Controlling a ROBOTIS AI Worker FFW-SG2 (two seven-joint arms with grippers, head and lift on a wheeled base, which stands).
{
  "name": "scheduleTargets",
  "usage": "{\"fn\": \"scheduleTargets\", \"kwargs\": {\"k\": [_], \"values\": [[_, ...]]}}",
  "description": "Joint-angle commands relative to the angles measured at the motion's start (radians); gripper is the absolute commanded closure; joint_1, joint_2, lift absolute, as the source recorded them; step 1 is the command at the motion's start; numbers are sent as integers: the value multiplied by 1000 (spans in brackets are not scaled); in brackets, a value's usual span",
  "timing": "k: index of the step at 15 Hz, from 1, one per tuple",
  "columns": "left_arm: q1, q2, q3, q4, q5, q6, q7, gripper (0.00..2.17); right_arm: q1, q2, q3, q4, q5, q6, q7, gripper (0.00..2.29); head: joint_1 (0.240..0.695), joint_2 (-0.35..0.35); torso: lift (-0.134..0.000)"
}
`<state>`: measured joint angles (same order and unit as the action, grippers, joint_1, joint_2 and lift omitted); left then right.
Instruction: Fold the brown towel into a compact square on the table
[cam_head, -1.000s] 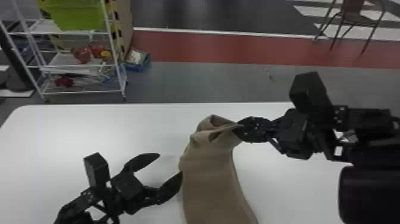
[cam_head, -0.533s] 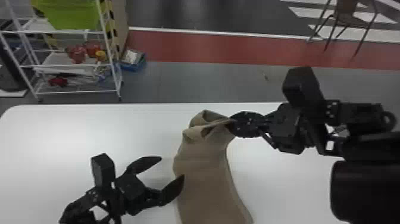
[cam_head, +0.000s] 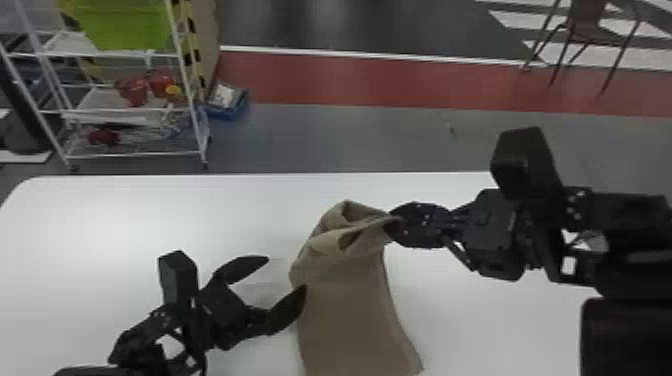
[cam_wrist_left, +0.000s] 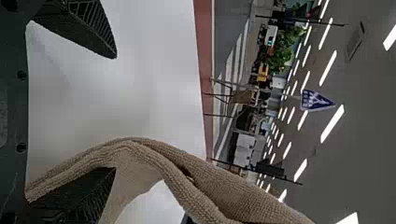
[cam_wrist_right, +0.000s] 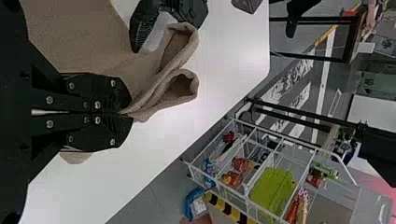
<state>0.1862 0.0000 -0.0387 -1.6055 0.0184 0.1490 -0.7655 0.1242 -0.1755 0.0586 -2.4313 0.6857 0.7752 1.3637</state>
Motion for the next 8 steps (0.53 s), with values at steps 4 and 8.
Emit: {"fn": "scheduleTargets", "kwargs": {"k": [4, 8], "values": [[-8, -3, -13, 9, 0, -5, 2, 36, 103, -32, 30, -28, 26, -49, 3, 2101, 695, -97, -122], [-16, -3, -24, 29, -6, -5, 2, 36, 127, -35, 37, -60, 23, -52, 3, 2101, 695, -103, -122]]}}
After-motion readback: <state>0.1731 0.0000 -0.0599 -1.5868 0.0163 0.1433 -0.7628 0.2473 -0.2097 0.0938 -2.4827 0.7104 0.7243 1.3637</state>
